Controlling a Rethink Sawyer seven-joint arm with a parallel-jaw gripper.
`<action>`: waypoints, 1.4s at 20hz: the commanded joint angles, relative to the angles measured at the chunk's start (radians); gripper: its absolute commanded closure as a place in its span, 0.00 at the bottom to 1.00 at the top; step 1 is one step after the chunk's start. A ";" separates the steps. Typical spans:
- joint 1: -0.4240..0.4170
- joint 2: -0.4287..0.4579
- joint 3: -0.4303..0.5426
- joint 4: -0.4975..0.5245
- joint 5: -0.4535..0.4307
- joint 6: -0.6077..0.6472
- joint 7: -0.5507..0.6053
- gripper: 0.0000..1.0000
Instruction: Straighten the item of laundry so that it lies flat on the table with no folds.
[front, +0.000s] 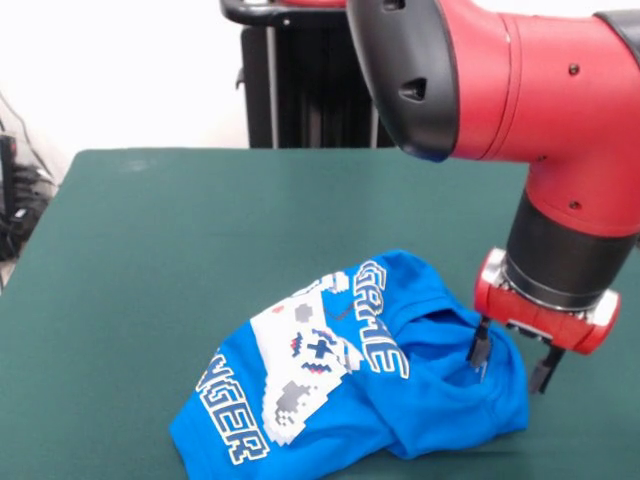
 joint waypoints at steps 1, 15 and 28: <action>0.022 0.073 -0.013 0.031 -0.047 0.004 0.081 0.00; -0.022 0.047 0.082 0.178 -0.010 -0.151 0.012 0.00; -0.071 0.042 0.213 0.216 0.052 -0.198 -0.047 0.00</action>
